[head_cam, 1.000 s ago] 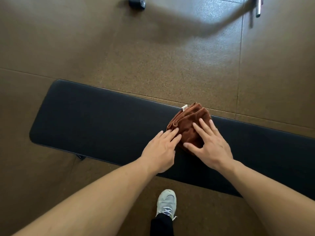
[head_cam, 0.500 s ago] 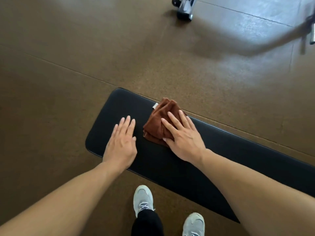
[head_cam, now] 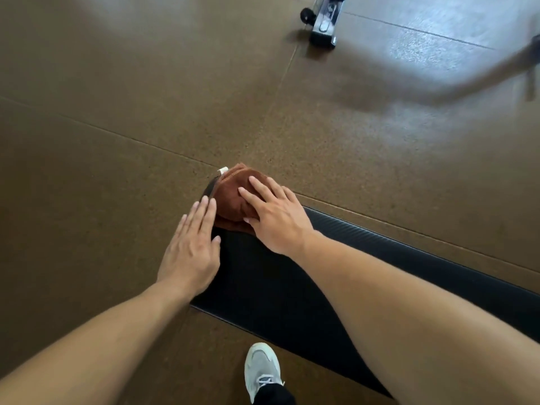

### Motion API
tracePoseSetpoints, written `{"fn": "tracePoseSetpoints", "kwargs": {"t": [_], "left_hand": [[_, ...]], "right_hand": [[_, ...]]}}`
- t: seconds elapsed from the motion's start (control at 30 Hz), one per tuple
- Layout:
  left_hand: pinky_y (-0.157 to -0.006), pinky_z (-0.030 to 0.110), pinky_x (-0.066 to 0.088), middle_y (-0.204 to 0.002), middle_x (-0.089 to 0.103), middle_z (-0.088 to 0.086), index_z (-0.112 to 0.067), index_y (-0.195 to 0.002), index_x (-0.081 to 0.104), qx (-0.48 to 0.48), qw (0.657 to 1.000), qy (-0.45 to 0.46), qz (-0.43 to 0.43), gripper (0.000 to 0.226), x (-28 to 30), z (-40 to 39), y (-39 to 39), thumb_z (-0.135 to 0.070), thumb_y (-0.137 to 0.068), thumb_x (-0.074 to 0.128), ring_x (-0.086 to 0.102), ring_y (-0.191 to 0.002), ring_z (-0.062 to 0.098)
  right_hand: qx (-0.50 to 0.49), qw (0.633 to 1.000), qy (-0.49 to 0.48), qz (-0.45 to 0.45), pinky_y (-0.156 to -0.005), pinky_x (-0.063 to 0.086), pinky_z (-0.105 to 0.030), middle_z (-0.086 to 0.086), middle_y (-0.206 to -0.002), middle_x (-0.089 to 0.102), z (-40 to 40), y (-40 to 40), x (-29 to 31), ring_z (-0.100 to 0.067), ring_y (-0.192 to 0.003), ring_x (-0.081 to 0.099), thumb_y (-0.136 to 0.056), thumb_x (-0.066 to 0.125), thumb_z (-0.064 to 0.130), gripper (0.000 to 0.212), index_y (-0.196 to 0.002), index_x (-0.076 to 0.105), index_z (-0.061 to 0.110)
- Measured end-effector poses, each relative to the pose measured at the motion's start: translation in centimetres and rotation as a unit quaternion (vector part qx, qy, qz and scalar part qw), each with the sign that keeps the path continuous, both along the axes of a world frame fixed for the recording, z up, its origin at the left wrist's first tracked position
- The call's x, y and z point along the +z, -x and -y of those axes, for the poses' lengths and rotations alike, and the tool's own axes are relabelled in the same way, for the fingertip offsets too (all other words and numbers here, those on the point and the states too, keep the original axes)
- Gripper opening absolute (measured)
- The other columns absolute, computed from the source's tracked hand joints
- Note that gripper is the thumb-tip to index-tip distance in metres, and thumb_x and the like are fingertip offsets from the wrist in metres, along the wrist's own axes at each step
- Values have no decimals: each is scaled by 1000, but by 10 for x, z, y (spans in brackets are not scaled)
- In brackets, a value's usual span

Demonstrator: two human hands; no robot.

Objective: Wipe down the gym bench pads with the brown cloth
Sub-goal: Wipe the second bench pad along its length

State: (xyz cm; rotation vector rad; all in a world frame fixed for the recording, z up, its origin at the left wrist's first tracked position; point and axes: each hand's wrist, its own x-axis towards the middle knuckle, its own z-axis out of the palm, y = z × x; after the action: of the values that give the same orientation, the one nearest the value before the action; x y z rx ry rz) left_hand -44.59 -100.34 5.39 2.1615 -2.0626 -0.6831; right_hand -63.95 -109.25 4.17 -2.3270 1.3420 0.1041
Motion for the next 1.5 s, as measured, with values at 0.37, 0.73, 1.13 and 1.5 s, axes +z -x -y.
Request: {"fn": "tracePoseSetpoints", "kwargs": {"t": [0.37,0.73,1.13,1.5], "left_hand": [[-127,28,-1,-171,7,3,-14,-161,16,-265,963,-10,-50,70,0,-24,278,-29,-95,33,-2,-158,10],[-128,33,0,-172,-3,3,-19,-163,15,-398,911,-29,-108,70,3,-124,656,-28,-103,49,-4,-158,15],[-127,39,-8,-172,-11,-1,-24,-163,5,-439,895,-72,-17,68,-4,-169,758,-39,-107,39,-23,-155,20],[-126,34,-9,-170,-12,-2,-23,-163,5,-436,896,-83,-6,64,1,-185,634,-39,-109,36,-21,-155,15]], "right_hand": [[-159,987,-11,-18,-125,18,-51,1,-168,30,-115,302,0,-32,-155,23,-104,40,47,58,-160,33,33],[-365,925,-50,-90,-129,-3,-46,10,-174,5,-262,678,18,-19,-160,-8,-108,39,42,61,-164,14,39],[-625,777,-38,-68,-124,23,-50,7,-173,10,-341,849,19,-24,-159,4,-108,43,40,59,-163,21,36],[-836,545,21,-58,-113,36,-56,-14,-161,35,-459,763,7,-41,-142,38,-107,49,37,56,-158,36,18]]}}
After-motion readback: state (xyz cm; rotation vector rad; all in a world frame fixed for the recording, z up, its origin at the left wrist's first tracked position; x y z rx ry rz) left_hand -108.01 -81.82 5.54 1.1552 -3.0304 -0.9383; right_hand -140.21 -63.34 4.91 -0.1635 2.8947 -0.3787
